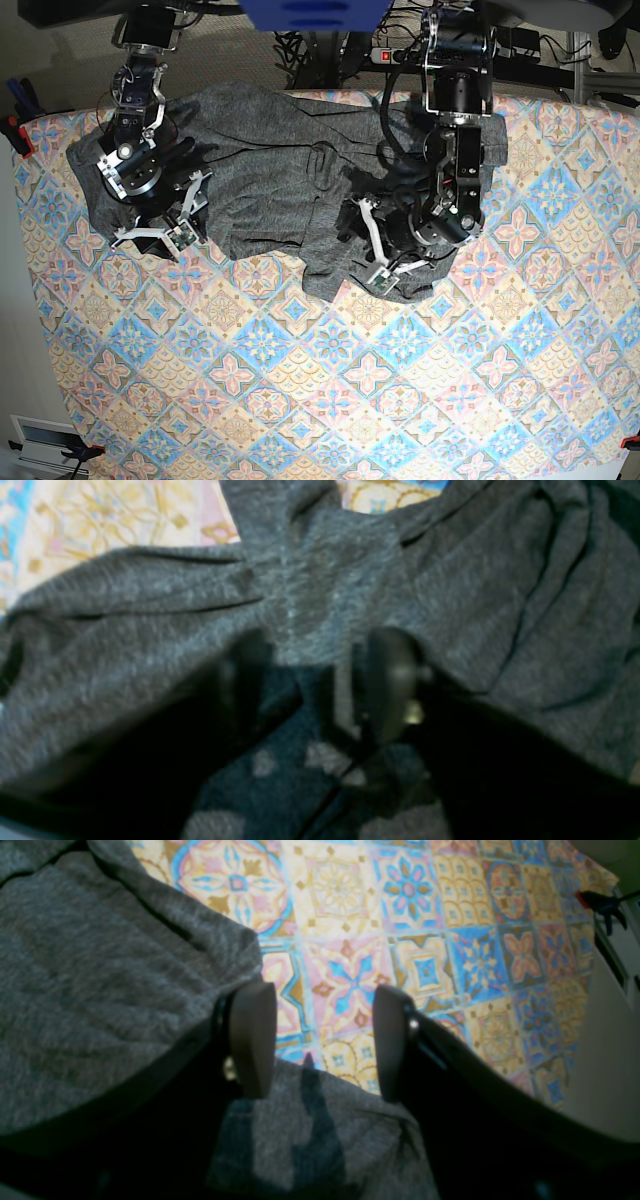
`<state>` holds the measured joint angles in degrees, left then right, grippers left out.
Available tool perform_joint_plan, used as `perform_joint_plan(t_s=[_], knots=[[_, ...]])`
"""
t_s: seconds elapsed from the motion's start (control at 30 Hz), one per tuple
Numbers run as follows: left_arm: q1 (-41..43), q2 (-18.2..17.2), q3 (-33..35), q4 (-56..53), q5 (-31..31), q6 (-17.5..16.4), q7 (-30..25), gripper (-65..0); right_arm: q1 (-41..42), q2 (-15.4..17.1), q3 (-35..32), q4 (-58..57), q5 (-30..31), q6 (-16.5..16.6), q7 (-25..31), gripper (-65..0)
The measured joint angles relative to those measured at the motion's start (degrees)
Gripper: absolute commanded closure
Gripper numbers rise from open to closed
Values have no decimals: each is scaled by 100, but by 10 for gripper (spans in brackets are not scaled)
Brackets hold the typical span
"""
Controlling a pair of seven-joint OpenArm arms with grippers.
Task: Layout the t-shirt on the table in an organized manner, then fold the t-shirt properly
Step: 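Grasp a bunched fold in the shirt's middle with the left gripper, then drag the grasped fabric with the left gripper outward to the shirt edge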
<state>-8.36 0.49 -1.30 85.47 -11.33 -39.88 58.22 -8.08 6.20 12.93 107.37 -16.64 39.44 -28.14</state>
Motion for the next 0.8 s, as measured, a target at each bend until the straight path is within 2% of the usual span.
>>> perform_joint_plan(t_s=[0.1,0.3,0.4,0.57,0.63,0.77,0.8], knots=[[4,-9,2,-103,24,-2,-280,-336,-83,0,-7,2,2,-22,26,-296],[-234,105,9,-1095,50,17,-560,-263,-144,4,-13,0,-4,-2,-2,-296],[-435,175,2,-1478,-31,0,-658,-252,-146,-4,-13,0,4,0,20,-296],[-433,188,17,-1504,-39,0,-686,-243,-155,2,-11,0,0,0,2,-296],[-439,140,188,-1504,-39,9,-704,-205,-157,-2,-11,0,-2,0,-2,-296],[-431,142,479,-1504,-39,0,-702,-41,-146,0,-11,0,0,0,0,-296],[-417,142,481,-1504,-46,0,-702,-22,-146,0,-11,0,0,0,0,-296]])
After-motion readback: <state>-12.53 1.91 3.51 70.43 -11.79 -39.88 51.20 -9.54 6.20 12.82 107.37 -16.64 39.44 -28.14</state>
